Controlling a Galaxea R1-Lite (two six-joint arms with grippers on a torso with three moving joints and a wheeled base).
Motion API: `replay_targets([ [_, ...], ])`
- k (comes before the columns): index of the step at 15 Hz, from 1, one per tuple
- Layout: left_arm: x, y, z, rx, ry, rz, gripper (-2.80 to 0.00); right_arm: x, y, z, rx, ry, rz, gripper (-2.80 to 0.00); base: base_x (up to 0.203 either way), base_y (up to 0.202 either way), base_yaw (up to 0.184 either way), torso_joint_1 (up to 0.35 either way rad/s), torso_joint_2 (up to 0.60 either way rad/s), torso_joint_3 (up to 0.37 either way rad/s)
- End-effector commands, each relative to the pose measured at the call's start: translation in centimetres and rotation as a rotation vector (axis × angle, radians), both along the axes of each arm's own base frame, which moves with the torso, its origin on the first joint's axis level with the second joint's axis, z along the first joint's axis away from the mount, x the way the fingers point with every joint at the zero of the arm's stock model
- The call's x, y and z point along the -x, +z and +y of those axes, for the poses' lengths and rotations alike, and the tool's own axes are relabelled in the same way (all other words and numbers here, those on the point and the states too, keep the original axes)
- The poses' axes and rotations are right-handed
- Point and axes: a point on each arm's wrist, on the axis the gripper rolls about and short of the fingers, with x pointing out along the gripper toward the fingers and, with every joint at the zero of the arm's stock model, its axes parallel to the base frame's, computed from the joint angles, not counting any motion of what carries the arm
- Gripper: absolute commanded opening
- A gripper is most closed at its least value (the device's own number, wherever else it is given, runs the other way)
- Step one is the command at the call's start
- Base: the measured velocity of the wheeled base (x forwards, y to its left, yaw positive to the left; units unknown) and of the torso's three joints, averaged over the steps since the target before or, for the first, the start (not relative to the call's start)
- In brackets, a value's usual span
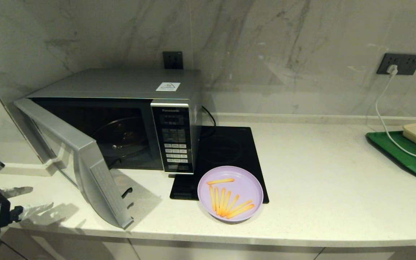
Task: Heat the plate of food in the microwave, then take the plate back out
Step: Open the microwave oven
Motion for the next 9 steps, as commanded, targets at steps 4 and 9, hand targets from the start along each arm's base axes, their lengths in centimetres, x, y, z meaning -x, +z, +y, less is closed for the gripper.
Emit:
replay_targets([
  [4, 2.5, 10.2, -1.8, 0.058, 0.273, 0.028, 0.00, 0.0, 0.0, 0.0, 0.000, 0.000, 0.002, -2.80, 0.000, 0.000, 0.000, 0.000, 0.00, 0.000],
  [9, 2.7, 15.8, -5.6, 0.129, 0.304, 0.185, -2.80, 0.0, 0.0, 0.0, 0.000, 0.000, 0.001, -2.80, 0.000, 0.000, 0.000, 0.000, 0.00, 0.000],
])
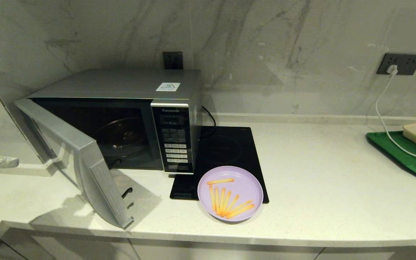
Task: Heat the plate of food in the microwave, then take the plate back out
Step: Open the microwave oven
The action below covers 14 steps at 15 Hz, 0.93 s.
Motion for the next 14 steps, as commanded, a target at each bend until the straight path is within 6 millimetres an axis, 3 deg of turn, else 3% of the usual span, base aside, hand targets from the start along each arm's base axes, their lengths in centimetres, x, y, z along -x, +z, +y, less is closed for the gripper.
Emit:
replay_targets([
  [1, -0.1, 3.2, -1.8, -0.076, -0.016, -0.034, -2.80, 0.0, 0.0, 0.0, 0.000, 0.000, 0.001, -2.80, 0.000, 0.000, 0.000, 0.000, 0.00, 0.000],
  [5, -1.4, 9.3, -4.9, -0.194, 0.076, -0.175, -2.80, 0.0, 0.0, 0.0, 0.000, 0.000, 0.000, -2.80, 0.000, 0.000, 0.000, 0.000, 0.00, 0.000],
  [7, -1.8, 11.0, -6.2, -0.265, 0.129, -0.217, -2.80, 0.0, 0.0, 0.0, 0.000, 0.000, 0.000, -2.80, 0.000, 0.000, 0.000, 0.000, 0.00, 0.000],
  [10, -2.1, 11.1, -6.6, -0.261, 0.113, -0.220, -2.80, 0.0, 0.0, 0.0, 0.000, 0.000, 0.000, -2.80, 0.000, 0.000, 0.000, 0.000, 0.00, 0.000],
  [14, -6.4, 9.4, -8.5, -0.287, 0.115, -0.144, -2.80, 0.0, 0.0, 0.0, 0.000, 0.000, 0.001, -2.80, 0.000, 0.000, 0.000, 0.000, 0.00, 0.000],
])
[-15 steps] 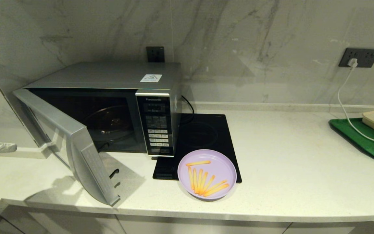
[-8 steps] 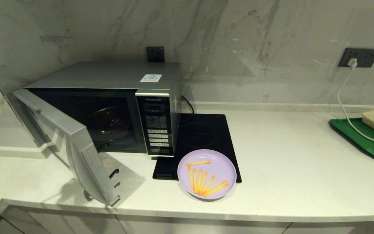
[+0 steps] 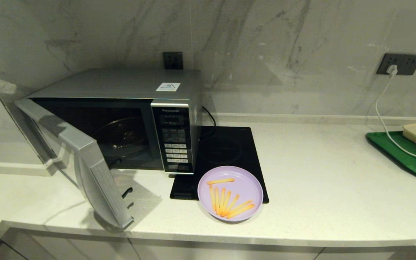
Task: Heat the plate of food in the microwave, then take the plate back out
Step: Open the microwave oven
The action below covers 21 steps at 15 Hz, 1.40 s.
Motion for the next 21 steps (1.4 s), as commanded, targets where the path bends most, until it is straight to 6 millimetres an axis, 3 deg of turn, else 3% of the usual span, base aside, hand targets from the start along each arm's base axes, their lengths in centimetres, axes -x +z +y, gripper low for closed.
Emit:
replay_targets([
  [1, -3.9, -1.9, -1.7, 0.006, 0.034, 0.075, -2.80, 0.0, 0.0, 0.0, -0.001, 0.000, 0.002, -2.80, 0.000, 0.000, 0.000, 0.000, 0.00, 0.000],
  [3, -6.0, -2.8, -3.4, 0.000, 0.059, 0.078, -2.80, 0.0, 0.0, 0.0, -0.001, 0.000, 0.001, -2.80, 0.000, 0.000, 0.000, 0.000, 0.00, 0.000],
  [8, -7.8, -4.2, -6.6, -0.039, 0.082, 0.105, -2.80, 0.0, 0.0, 0.0, -0.001, 0.000, 0.000, -2.80, 0.000, 0.000, 0.000, 0.000, 0.00, 0.000],
  [15, -7.2, -4.5, -8.9, -0.080, 0.138, 0.127, -2.80, 0.0, 0.0, 0.0, -0.001, 0.000, 0.000, -2.80, 0.000, 0.000, 0.000, 0.000, 0.00, 0.000],
  [21, -6.1, -6.4, -10.0, 0.010, 0.245, 0.302, -2.80, 0.0, 0.0, 0.0, -0.001, 0.000, 0.002, -2.80, 0.000, 0.000, 0.000, 0.000, 0.00, 0.000],
])
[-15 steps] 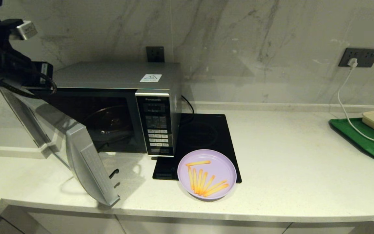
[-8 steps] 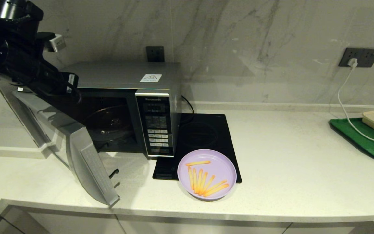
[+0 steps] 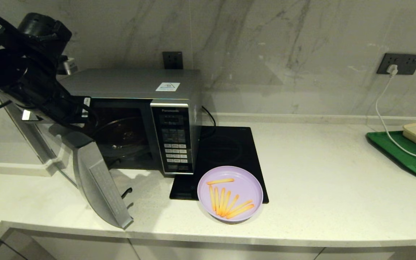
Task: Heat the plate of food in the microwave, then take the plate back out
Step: Open the microwave oven
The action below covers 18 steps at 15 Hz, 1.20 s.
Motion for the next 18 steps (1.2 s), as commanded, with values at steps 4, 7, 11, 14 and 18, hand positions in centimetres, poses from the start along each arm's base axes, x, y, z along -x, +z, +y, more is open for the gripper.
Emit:
replay_targets([
  [4, 1.4, -0.7, -0.5, -0.034, 0.181, 0.063, -2.80, 0.0, 0.0, 0.0, 0.000, 0.000, 0.000, -2.80, 0.000, 0.000, 0.000, 0.000, 0.00, 0.000],
  [7, 3.7, 0.5, 0.3, -0.072, 0.286, 0.037, -2.80, 0.0, 0.0, 0.0, 0.000, 0.000, 0.001, -2.80, 0.000, 0.000, 0.000, 0.000, 0.00, 0.000],
  [11, 6.3, 1.9, 3.1, -0.076, 0.414, 0.023, -2.80, 0.0, 0.0, 0.0, 0.000, 0.000, 0.001, -2.80, 0.000, 0.000, 0.000, 0.000, 0.00, 0.000],
  [14, 7.4, 1.9, 6.3, -0.083, 0.548, 0.049, -2.80, 0.0, 0.0, 0.0, 0.000, 0.000, 0.001, -2.80, 0.000, 0.000, 0.000, 0.000, 0.00, 0.000],
  [18, 8.3, 2.1, 7.2, -0.093, 0.571, 0.055, -2.80, 0.0, 0.0, 0.0, 0.000, 0.000, 0.001, -2.80, 0.000, 0.000, 0.000, 0.000, 0.00, 0.000],
])
